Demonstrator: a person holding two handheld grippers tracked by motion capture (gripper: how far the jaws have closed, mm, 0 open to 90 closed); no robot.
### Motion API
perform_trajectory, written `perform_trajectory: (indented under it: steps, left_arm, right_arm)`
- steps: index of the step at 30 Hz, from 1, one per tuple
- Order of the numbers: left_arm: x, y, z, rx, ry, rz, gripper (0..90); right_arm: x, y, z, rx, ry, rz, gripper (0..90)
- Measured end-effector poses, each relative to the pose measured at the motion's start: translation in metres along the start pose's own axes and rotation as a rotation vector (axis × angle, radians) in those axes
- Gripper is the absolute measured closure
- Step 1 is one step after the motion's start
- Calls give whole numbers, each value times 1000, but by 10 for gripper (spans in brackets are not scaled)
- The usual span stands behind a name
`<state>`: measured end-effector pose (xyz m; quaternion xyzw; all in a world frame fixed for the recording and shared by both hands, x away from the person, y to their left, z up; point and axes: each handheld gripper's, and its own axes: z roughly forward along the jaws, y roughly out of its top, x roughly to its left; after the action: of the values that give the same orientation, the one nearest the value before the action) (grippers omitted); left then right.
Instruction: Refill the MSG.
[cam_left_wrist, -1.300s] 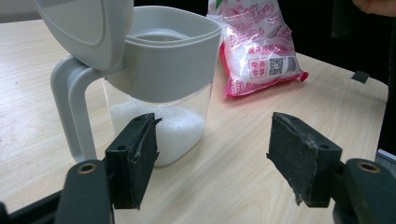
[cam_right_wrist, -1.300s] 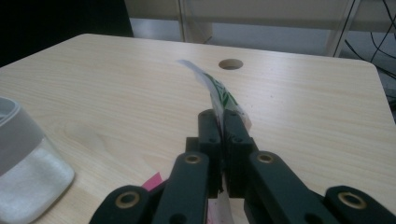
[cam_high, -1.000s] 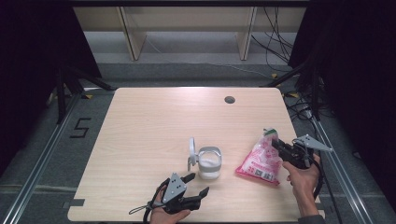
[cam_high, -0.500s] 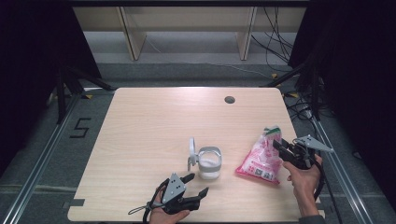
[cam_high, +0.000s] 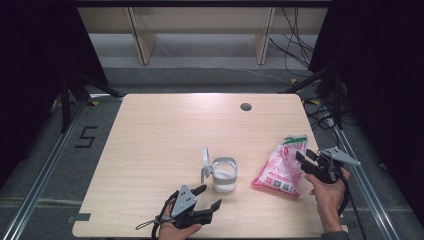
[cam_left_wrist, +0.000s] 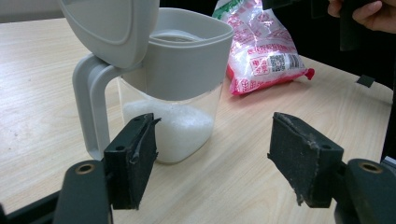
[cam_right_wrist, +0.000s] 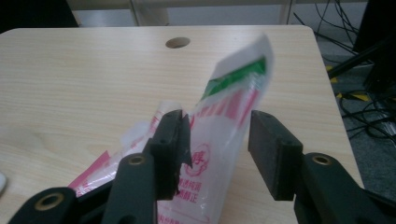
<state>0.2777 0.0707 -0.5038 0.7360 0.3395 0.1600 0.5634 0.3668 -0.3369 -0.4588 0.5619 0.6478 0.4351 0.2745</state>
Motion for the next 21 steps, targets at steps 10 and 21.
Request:
perform_trajectory:
  steps: [10,21]
  left_arm:
    - [2,1,-3,-1,12,-6,312]
    - [7,2,-8,-13,28,-16,308]
  right_arm:
    - [-5,0,-4,-14,-23,-36,509]
    - [10,-1,-8,-44,-33,-77,449]
